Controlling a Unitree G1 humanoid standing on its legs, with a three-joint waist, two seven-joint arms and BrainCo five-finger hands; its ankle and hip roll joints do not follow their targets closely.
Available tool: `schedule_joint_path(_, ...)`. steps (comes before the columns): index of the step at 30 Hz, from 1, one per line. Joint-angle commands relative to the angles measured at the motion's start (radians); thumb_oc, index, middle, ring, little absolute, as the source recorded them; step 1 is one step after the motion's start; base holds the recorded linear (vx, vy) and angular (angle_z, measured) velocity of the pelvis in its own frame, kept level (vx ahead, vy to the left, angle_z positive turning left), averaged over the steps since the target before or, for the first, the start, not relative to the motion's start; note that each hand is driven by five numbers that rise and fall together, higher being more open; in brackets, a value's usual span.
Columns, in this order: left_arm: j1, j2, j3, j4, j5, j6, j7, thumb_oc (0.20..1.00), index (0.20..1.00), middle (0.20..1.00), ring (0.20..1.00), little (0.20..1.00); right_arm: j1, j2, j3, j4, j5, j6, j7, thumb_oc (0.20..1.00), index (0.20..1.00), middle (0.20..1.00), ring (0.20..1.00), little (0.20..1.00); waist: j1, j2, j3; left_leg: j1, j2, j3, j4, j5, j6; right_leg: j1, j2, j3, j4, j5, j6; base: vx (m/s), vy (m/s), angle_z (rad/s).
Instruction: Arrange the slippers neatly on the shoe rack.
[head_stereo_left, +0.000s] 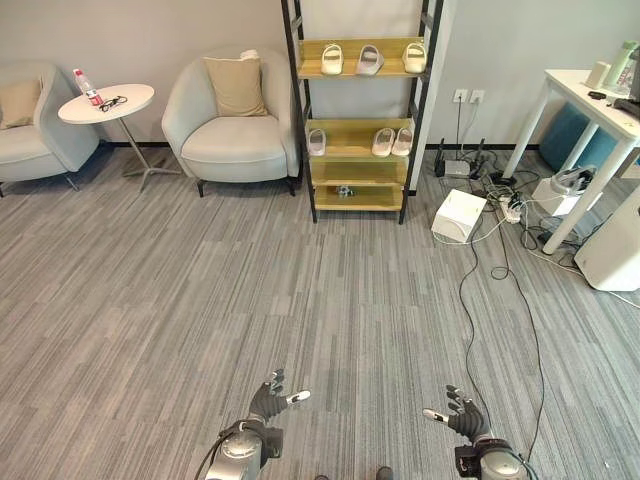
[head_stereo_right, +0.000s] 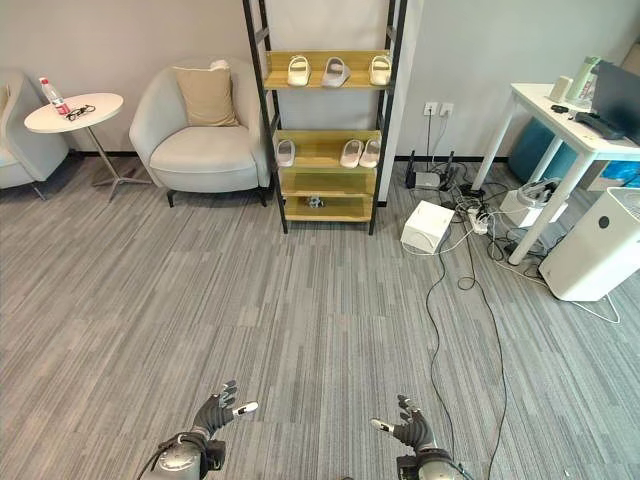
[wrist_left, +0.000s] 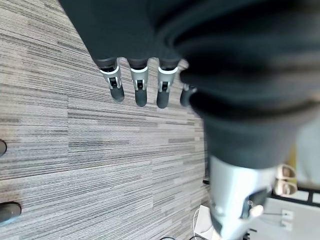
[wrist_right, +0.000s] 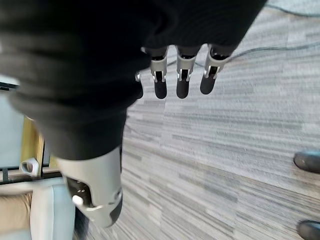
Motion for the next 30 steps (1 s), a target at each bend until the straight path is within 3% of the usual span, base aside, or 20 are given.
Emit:
schedule_joint_path(1,-0.062,0.025,-0.016,-0.021,0.039,-0.029,-0.013,1.000,1.000,1.000,1.000,1.000,-0.002,-0.010,-0.012,-0.062,-0.003,-0.033,-0.009,1.000,1.000,1.000,1.000,1.000,-0.021,-0.031,-0.020,-0.004,0.030,-0.017,-0.007,-0.050,-0.068,-0.008,-0.061,0.019,0.001,-0.073,0.098,0.00,0.000,0.00)
schedule_joint_path(17,-0.054,0.022,0.024,-0.042,-0.005,-0.036,0.008,1.000,1.000,1.000,1.000,1.000,-0.025,0.004,0.036,-0.074,0.029,-0.028,0.027,1.000,1.000,1.000,1.000,1.000,-0.012,-0.033,-0.023,0.020,0.025,0.002,-0.007,-0.065,-0.057,-0.002,-0.062,0.051,0.001,-0.072,0.100,0.01,0.006,-0.05)
schedule_joint_path(30,-0.063,0.008,0.040,-0.003,-0.031,-0.031,0.021,1.000,1.000,1.000,1.000,1.000,-0.077,-0.002,0.087,-0.066,0.007,-0.013,0.044,1.000,1.000,1.000,1.000,1.000,0.007,-0.036,-0.016,0.013,0.019,-0.027,-0.007,-0.061,-0.055,0.007,-0.068,0.026,0.001,-0.078,0.097,0.00,-0.002,0.03)
